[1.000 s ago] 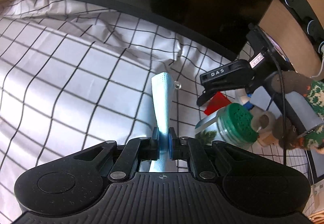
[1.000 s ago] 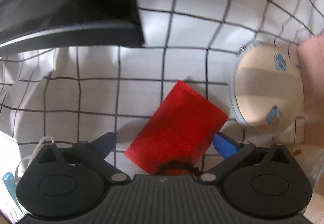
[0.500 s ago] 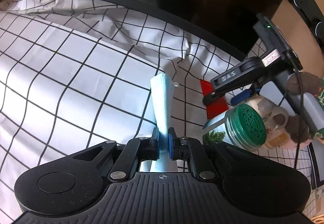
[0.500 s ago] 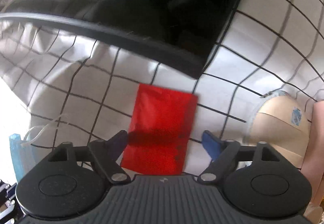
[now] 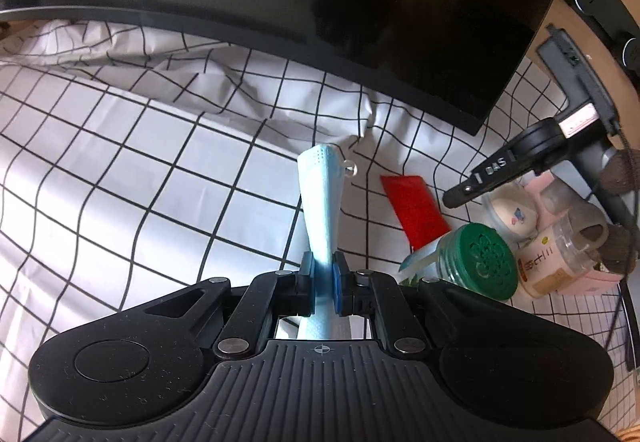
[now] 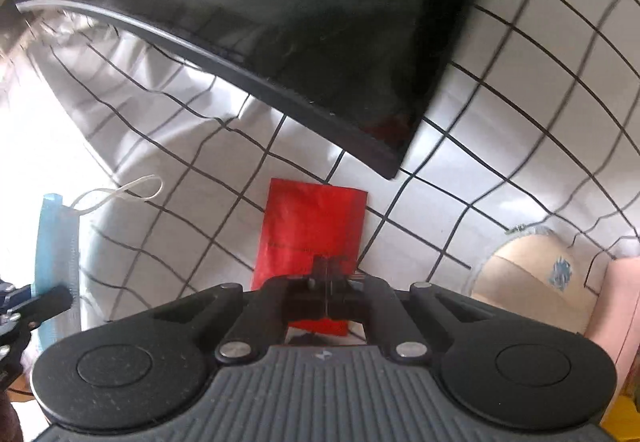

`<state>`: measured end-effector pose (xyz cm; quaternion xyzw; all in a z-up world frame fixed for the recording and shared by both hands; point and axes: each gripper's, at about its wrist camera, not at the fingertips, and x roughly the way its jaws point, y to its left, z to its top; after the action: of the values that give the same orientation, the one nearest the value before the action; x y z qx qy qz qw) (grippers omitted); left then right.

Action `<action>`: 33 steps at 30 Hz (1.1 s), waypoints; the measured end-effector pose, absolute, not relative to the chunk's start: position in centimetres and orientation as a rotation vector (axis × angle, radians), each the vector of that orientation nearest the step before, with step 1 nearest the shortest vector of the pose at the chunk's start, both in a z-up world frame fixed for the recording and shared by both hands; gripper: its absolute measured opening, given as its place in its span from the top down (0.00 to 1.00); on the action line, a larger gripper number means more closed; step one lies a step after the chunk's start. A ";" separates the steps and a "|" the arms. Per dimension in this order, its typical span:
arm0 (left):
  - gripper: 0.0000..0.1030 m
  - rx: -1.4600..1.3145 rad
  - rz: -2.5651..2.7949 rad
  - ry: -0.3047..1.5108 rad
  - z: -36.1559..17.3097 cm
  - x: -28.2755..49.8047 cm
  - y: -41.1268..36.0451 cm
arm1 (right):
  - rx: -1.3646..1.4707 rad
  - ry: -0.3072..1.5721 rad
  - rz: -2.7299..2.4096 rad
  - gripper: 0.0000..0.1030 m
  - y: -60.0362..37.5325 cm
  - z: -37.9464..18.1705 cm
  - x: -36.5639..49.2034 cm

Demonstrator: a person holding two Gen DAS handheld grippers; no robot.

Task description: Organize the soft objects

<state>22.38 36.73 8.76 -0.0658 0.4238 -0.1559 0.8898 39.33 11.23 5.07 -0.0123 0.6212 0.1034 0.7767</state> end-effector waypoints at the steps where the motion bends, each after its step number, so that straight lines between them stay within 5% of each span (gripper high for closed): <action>1: 0.90 -0.138 -0.324 0.878 8.9 22.2 36.6 | -0.021 1.340 0.227 0.96 11.1 5.5 39.3; 5: 0.90 -0.156 -0.322 0.892 8.6 22.0 36.5 | 0.030 1.353 0.218 0.67 10.7 4.3 39.5; 8: 0.90 -0.169 -0.312 0.903 8.3 22.0 36.5 | 0.061 1.382 0.209 0.63 12.1 2.1 40.2; 10: 0.90 -0.174 -0.305 0.906 8.2 22.1 36.6 | 0.017 1.389 0.181 0.47 13.3 1.6 40.8; 11: 0.90 -0.175 -0.299 0.909 8.1 22.1 36.7 | -0.006 1.403 0.167 0.30 13.8 1.3 41.0; 17: 0.90 -0.199 -0.284 0.939 6.8 22.6 36.9 | -0.063 1.448 0.081 0.01 15.2 -0.3 41.7; 33: 0.89 -0.208 -0.301 0.980 5.7 23.3 36.9 | -0.079 1.483 0.094 0.00 15.8 -0.6 42.6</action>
<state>23.33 36.86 5.73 -0.0992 0.4680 -0.1436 0.8663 42.59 15.76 -0.58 -0.0361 0.6749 0.0426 0.7358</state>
